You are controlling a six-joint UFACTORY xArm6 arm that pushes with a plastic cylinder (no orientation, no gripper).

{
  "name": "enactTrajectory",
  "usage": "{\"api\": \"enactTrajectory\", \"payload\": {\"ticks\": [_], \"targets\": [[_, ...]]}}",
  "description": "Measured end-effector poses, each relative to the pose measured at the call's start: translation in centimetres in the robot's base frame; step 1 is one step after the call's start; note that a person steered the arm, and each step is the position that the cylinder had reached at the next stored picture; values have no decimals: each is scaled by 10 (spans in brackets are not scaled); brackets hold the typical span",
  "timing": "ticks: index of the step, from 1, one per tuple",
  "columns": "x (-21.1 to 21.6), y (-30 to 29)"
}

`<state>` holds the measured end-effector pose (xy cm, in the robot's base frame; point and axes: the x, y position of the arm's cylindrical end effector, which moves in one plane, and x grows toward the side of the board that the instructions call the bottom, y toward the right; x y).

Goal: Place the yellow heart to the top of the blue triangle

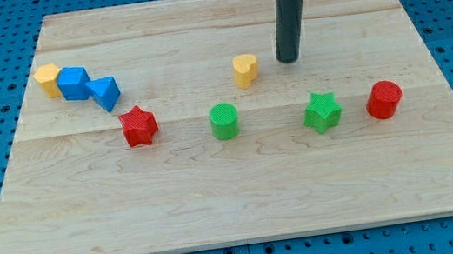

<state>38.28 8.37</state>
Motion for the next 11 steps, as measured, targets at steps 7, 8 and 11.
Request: {"api": "enactTrajectory", "payload": {"ticks": [7,8,11], "targets": [[-26,-65],[-55,-131],[9,-79]]}}
